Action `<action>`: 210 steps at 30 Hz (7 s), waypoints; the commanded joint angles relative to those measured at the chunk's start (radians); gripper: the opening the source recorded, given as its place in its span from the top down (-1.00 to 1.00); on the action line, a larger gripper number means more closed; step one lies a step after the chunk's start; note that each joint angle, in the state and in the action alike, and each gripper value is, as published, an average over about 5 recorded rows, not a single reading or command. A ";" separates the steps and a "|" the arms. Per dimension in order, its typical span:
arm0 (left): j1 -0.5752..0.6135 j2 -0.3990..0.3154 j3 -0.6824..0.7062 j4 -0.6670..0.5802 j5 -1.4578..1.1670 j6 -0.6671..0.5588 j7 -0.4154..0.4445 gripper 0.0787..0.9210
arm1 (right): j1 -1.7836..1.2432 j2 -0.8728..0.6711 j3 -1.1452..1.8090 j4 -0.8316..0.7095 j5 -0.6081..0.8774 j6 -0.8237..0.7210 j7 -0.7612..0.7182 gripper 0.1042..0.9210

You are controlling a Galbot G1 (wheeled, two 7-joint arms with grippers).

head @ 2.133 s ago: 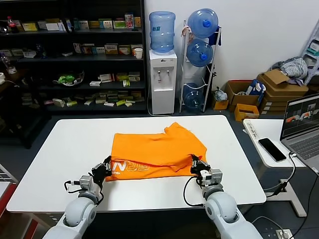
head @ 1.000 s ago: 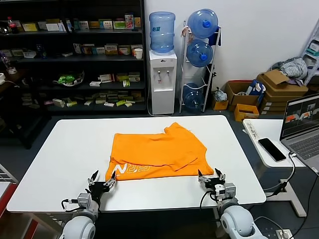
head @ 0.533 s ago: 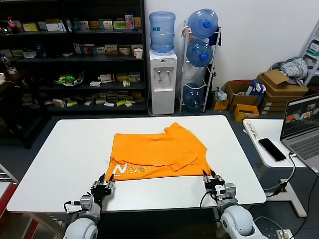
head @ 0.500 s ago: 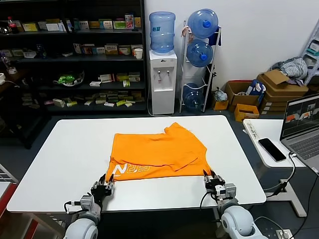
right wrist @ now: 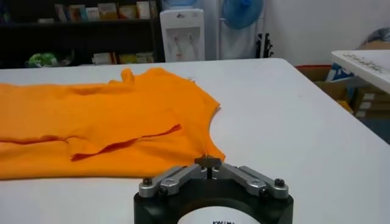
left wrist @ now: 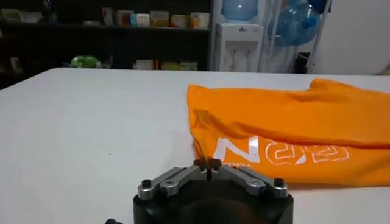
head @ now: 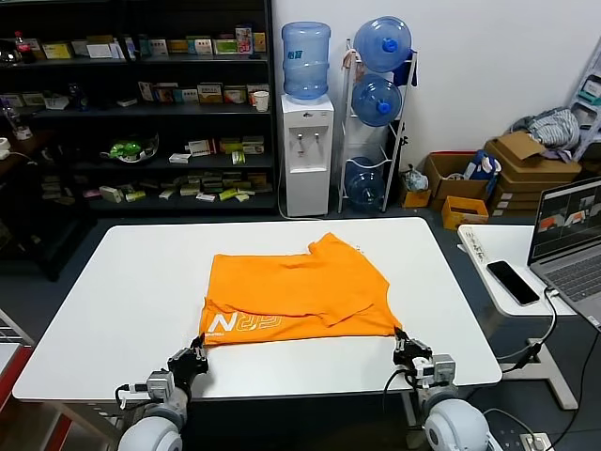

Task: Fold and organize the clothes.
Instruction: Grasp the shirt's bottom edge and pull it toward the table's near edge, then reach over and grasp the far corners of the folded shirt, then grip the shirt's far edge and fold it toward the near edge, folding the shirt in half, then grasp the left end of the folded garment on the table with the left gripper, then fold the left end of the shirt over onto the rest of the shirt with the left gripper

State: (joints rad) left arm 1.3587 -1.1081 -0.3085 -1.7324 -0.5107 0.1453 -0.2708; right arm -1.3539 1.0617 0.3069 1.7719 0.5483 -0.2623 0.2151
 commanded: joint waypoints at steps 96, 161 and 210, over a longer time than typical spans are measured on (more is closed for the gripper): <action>-0.158 0.180 0.142 -0.092 -0.152 0.033 -0.032 0.97 | 0.314 -0.147 -0.256 -0.044 0.192 -0.040 -0.001 0.95; 0.058 0.064 0.013 -0.086 -0.033 0.063 -0.016 0.79 | -0.072 -0.198 0.059 0.255 0.137 -0.111 0.057 -0.76; -0.031 0.077 0.112 -0.352 -0.282 0.198 -0.111 0.94 | 0.021 -0.012 0.028 0.109 -0.029 0.007 -0.011 -0.76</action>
State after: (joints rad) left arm 1.4794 -0.9315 -0.3920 -2.0944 -0.7595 0.3172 -0.3365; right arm -1.3335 1.0361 0.3320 1.8808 0.5280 -0.2525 0.2014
